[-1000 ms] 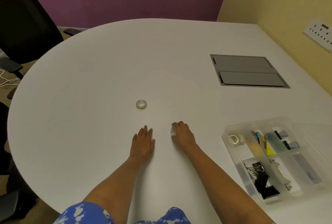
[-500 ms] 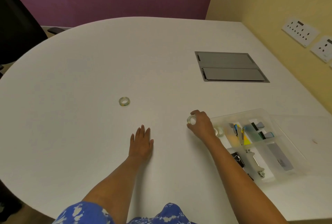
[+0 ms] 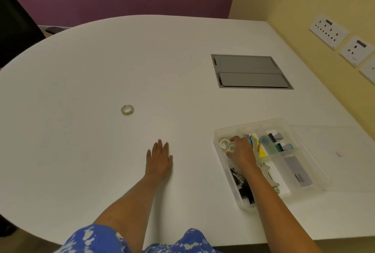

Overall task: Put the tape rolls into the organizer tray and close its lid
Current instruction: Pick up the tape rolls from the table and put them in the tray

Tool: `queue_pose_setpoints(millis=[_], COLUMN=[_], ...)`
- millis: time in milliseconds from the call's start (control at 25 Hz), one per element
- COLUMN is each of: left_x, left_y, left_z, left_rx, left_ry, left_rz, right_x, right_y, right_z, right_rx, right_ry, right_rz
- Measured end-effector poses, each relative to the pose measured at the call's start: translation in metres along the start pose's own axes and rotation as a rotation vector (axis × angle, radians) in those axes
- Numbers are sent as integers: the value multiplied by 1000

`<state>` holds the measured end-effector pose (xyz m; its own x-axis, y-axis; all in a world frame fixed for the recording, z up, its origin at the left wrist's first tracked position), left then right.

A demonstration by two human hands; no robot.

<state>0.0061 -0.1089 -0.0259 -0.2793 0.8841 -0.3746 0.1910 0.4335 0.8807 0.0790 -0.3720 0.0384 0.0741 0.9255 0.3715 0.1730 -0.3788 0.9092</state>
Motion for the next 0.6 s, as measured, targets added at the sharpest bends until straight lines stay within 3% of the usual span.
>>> queue_pose_setpoints(millis=[360,600], left_x=[0,4], left_y=[2,3], left_z=[-4,-3], left_rx=[-14,-22], left_ry=[-11,-24], left_rz=[-3,4], right_x=[-1,8], right_y=[-20,0], right_z=[0,4], right_rx=[73,-49], right_ry=[27,6], right_rz=[-97,-51])
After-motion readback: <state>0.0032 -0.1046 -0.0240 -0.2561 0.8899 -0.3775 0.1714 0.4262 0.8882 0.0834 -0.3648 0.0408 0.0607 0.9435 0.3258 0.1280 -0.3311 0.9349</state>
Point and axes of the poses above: each hand's wrist, its own z-axis towards the middle knuckle, its own y-axis out of the back of the hand, x = y × z, the point moved 8 cm from there along z, towards the middle knuckle, and after that the axes turned 3 degrees about -z, right-handed, at the moved point
